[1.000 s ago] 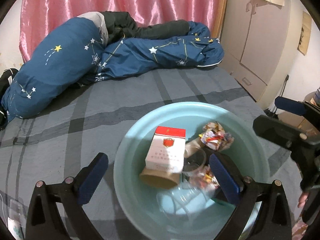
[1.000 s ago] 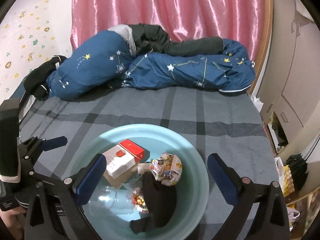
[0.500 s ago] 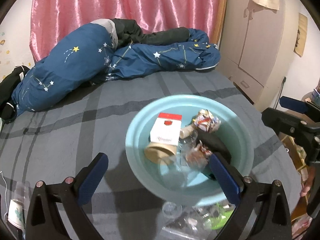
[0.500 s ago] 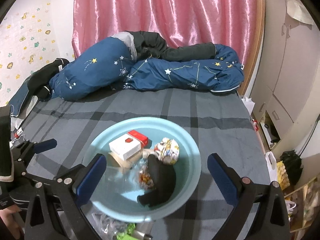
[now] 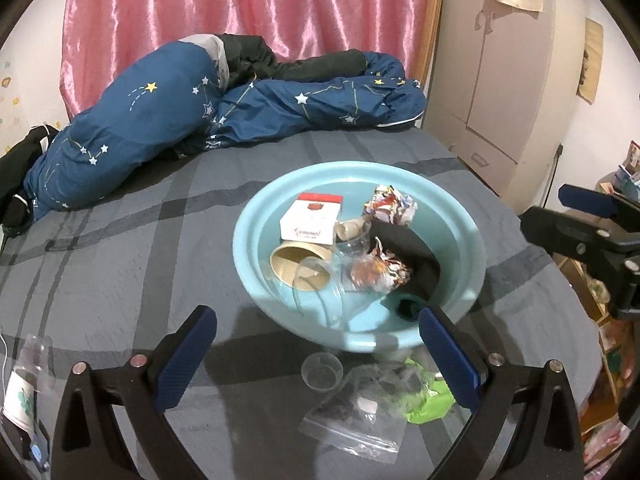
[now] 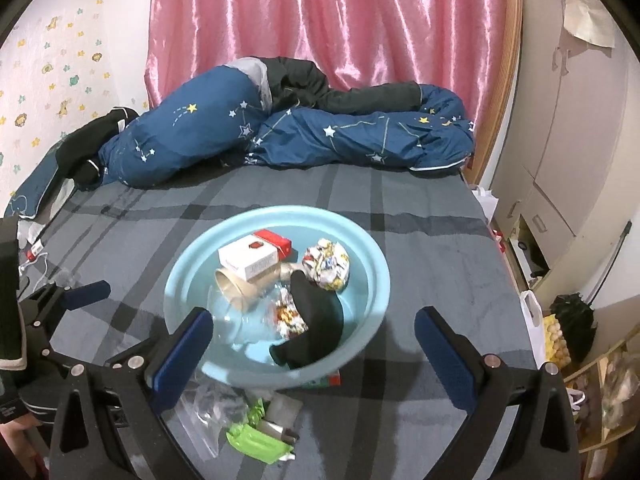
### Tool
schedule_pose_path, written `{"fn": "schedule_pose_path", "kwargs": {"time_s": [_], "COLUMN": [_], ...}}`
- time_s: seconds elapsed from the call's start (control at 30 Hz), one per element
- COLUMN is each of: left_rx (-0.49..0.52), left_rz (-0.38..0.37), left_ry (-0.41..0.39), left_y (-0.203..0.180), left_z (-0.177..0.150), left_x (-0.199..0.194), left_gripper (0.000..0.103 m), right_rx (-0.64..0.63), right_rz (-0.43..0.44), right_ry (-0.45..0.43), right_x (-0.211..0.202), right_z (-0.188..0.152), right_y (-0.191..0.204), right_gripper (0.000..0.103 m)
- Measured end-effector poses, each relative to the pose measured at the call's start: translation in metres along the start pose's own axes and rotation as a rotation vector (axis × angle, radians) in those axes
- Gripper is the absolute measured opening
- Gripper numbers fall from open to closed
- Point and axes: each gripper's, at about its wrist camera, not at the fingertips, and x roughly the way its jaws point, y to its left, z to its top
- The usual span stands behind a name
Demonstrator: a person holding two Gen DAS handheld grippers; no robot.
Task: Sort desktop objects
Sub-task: 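Withdraw both grippers from the basin toward the remaining items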
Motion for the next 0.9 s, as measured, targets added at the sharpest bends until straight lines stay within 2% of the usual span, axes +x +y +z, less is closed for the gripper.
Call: {"fn": "schedule_pose_path", "kwargs": {"time_s": [0.2, 0.53, 0.8, 0.9], "left_rx": [0.003, -0.012, -0.015, -0.013], "left_rz": [-0.009, -0.023, -0.034, -0.037], "left_ry": [0.013, 0.016, 0.022, 0.005], "left_y": [-0.007, -0.015, -0.021, -0.024], "left_z": [-0.021, -0.06, -0.089, -0.096], "left_x": [0.003, 0.015, 0.028, 0.031], "left_gripper": [0.103, 0.103, 0.103, 0.103], "right_rx": [0.001, -0.034, -0.014, -0.024], "right_rz": [0.016, 0.044, 0.05, 0.023], "right_ry": [0.015, -0.03, -0.017, -0.043], "right_x": [0.001, -0.001, 0.017, 0.019], "right_z": [-0.019, -0.052, -0.086, -0.096], "right_y": [0.002, 0.014, 0.013, 0.014], "right_gripper": [0.103, 0.103, 0.103, 0.103]}}
